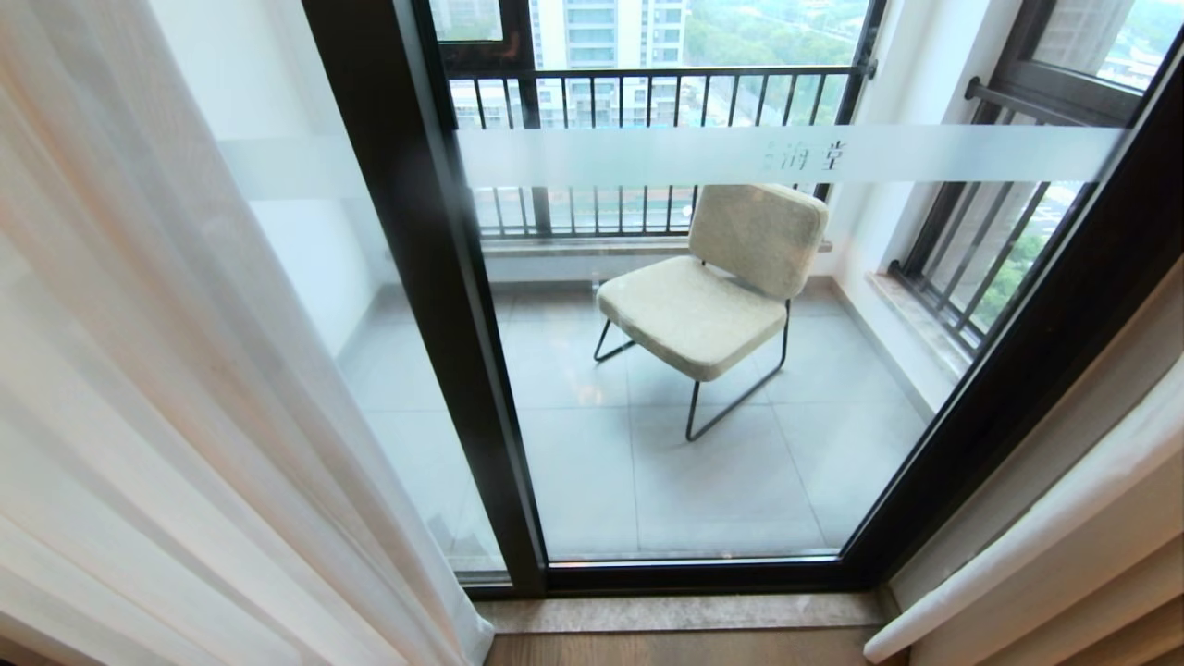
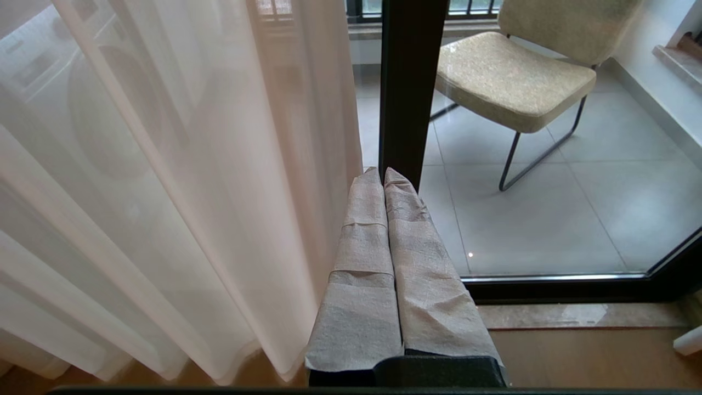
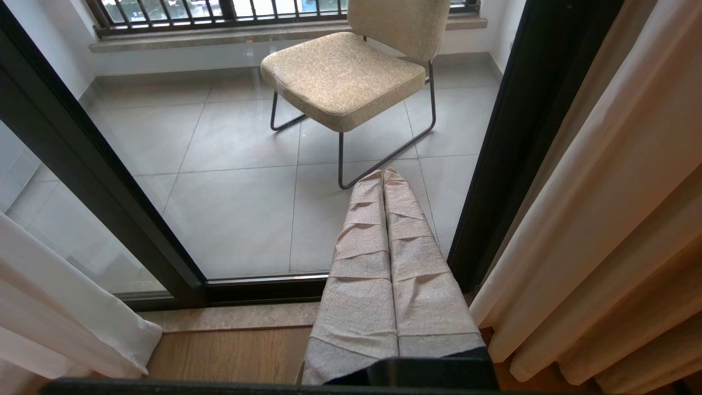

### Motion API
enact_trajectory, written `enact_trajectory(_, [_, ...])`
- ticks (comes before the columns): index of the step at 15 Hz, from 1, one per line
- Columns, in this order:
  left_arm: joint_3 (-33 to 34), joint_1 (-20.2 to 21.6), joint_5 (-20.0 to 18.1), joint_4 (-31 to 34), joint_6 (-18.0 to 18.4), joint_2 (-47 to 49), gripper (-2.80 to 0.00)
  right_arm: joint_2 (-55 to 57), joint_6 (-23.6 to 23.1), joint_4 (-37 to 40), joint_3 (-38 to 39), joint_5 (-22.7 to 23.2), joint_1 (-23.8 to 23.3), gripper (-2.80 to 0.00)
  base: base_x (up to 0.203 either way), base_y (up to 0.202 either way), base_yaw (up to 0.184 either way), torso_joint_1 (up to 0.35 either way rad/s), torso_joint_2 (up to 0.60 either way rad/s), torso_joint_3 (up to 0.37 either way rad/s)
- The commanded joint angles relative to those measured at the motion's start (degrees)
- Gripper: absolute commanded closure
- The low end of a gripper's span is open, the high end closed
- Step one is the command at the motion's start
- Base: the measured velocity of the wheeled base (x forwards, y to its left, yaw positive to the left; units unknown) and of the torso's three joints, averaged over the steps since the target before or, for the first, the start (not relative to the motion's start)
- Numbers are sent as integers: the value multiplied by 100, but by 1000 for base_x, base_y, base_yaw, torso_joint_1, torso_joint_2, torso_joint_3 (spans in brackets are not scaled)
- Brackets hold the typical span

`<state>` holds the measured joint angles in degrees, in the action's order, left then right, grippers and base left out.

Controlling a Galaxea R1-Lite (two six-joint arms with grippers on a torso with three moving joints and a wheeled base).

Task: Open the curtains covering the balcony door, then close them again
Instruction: Close the inner curtains on both sides

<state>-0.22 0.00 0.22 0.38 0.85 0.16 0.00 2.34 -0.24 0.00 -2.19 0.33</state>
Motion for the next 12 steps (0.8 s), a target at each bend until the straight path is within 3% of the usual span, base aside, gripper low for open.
enact_trajectory(1, [4, 0, 4, -3, 3, -16, 0, 9, 3, -2, 0, 0, 2, 0, 0, 0, 0, 0, 0, 0])
enact_trajectory(12, [4, 0, 13, -20, 11, -16, 0, 9, 3, -2, 0, 0, 2, 0, 0, 0, 0, 0, 0, 0])
